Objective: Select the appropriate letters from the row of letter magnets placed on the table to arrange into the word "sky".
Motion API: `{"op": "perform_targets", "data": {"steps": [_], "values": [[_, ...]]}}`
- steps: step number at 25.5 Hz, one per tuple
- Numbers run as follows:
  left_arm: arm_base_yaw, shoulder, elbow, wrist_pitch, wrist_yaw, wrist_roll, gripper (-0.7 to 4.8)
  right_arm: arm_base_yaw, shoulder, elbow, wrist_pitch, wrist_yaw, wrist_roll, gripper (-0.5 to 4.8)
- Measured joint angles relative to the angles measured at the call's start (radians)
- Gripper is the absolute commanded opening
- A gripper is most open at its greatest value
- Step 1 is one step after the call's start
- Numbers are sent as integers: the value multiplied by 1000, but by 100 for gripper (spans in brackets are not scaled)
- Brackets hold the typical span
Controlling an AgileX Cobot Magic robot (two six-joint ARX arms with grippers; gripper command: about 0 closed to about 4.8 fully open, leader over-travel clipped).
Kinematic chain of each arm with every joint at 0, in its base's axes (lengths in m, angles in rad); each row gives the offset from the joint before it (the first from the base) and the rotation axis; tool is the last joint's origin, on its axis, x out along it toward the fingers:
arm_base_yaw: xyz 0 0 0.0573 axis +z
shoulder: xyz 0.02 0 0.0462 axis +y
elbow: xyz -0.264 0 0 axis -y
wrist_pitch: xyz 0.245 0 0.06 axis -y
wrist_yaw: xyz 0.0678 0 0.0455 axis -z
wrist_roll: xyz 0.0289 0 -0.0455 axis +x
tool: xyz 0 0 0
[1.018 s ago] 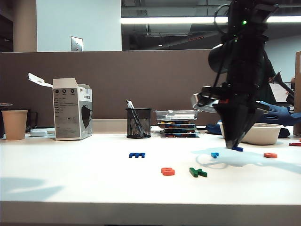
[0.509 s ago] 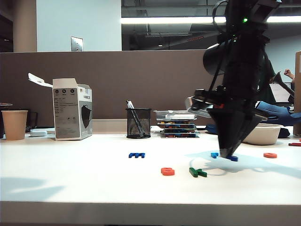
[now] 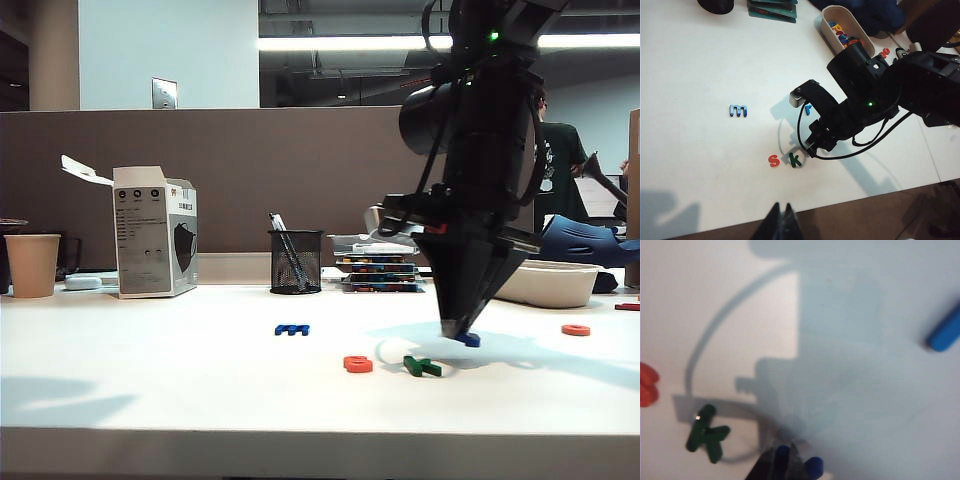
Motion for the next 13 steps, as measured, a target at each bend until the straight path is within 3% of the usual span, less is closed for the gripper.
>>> {"op": "perform_targets", "data": {"steps": [13], "values": [[0,0,0,0,0,0,-4,10,-22,-106,58,15,10,-2]]}}
